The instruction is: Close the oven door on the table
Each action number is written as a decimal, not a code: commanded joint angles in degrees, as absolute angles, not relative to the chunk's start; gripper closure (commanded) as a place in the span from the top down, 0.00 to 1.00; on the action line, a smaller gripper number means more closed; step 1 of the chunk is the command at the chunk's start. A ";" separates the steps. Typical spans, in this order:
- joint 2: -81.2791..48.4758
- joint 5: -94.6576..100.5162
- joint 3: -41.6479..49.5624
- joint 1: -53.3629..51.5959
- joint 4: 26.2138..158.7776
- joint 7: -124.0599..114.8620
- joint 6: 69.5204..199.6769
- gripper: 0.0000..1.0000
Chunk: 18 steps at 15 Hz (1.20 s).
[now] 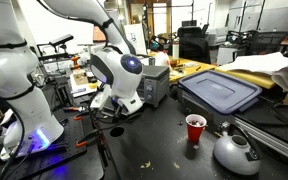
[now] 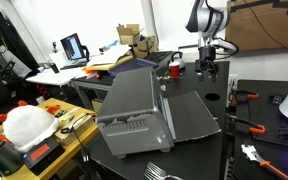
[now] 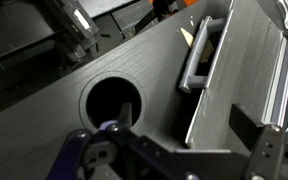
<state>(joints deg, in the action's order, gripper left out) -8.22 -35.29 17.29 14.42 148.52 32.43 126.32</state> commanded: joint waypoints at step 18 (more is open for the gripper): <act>-31.66 -48.49 10.02 22.37 128.43 38.39 106.07 1.00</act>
<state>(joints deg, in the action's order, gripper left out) -29.04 -47.17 11.00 22.18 131.63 39.07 107.57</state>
